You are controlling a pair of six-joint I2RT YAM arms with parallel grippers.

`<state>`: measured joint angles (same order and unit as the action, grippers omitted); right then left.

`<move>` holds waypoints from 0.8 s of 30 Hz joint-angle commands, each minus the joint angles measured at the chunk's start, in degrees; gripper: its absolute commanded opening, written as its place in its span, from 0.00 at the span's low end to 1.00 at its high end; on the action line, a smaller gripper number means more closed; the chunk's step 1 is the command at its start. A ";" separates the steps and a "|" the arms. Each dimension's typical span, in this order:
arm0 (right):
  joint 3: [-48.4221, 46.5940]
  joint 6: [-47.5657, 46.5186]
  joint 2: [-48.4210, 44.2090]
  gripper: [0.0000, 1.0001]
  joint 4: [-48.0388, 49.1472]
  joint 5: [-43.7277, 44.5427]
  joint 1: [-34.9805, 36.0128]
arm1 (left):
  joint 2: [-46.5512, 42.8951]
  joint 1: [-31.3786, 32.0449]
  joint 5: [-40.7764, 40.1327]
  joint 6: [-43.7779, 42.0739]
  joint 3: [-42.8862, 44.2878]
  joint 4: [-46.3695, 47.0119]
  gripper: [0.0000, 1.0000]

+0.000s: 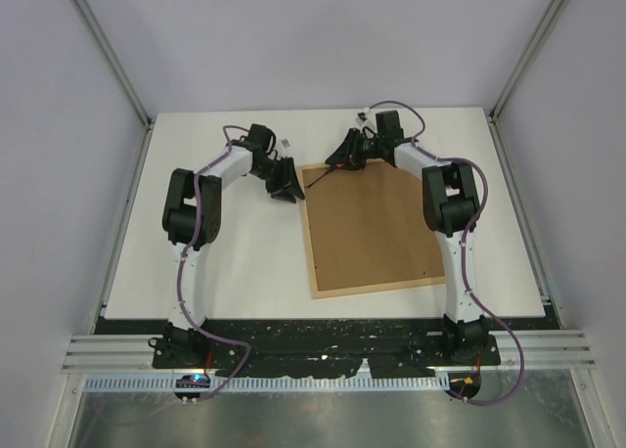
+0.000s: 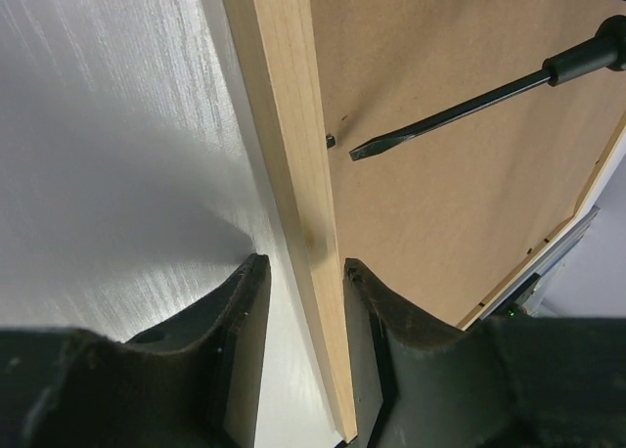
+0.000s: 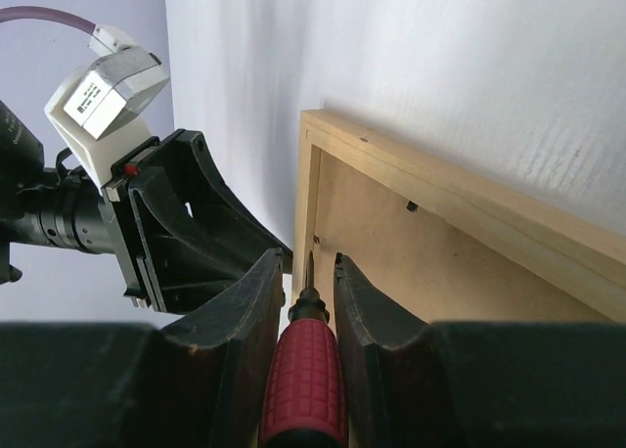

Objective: Take the photo out of the frame
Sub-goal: Release the photo frame item from the photo frame.

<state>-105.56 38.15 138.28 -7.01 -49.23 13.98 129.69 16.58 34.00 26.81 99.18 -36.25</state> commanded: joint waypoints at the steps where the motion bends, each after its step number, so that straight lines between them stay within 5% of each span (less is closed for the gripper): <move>1: -1.58 1.40 -0.47 0.08 4.54 -2.62 0.00 | -0.40 0.65 0.63 0.70 1.46 -0.05 0.38; 24: -2.11 -2.47 2.35 0.08 2.43 0.81 -0.09 | 0.74 1.79 1.51 2.81 1.11 1.10 0.22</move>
<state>-107.15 38.87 140.90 -4.78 -49.58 13.80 130.13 17.61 34.24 28.56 99.18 -36.07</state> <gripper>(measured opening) 0.316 0.222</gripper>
